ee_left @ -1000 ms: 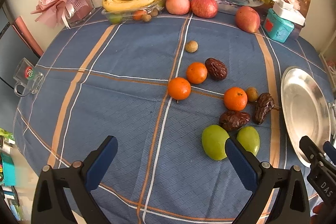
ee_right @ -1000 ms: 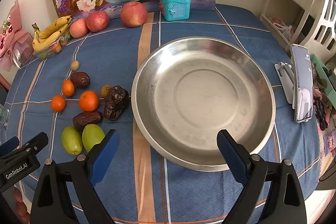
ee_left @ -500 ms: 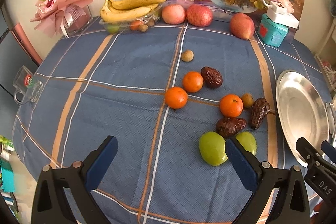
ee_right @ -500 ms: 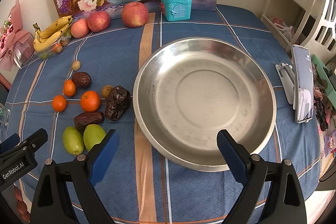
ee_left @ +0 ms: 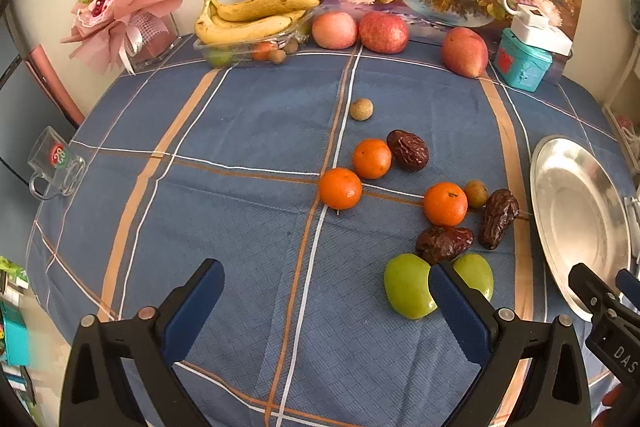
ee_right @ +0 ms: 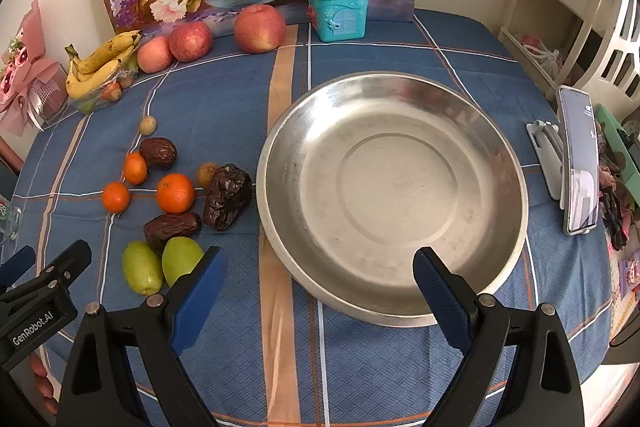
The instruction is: Organize fruits
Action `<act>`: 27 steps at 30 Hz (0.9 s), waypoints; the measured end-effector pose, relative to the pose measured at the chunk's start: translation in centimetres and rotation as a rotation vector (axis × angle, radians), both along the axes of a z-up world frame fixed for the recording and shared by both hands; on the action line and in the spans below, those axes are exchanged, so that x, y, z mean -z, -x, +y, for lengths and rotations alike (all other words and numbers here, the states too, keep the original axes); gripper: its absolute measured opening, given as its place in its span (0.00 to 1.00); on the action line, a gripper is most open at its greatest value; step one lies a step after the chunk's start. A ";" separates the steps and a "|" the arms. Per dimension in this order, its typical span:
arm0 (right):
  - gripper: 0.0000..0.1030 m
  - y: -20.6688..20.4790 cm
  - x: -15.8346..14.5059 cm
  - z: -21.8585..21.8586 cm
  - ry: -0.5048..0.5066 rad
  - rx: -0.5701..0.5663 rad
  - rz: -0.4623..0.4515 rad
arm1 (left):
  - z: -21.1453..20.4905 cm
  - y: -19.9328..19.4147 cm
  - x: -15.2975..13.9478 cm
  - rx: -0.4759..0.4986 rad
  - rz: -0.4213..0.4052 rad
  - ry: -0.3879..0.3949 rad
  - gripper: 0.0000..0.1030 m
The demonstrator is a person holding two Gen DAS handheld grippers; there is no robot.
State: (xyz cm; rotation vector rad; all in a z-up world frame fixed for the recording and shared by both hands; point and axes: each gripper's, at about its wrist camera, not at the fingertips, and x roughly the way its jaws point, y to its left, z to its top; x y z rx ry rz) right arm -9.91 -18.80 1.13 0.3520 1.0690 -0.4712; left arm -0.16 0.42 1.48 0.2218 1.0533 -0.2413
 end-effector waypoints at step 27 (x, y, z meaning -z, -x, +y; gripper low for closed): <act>0.91 -0.3 0.2 0.5 -0.003 -0.031 0.007 | 0.3 -0.1 -0.1 -0.017 -0.036 0.049 1.00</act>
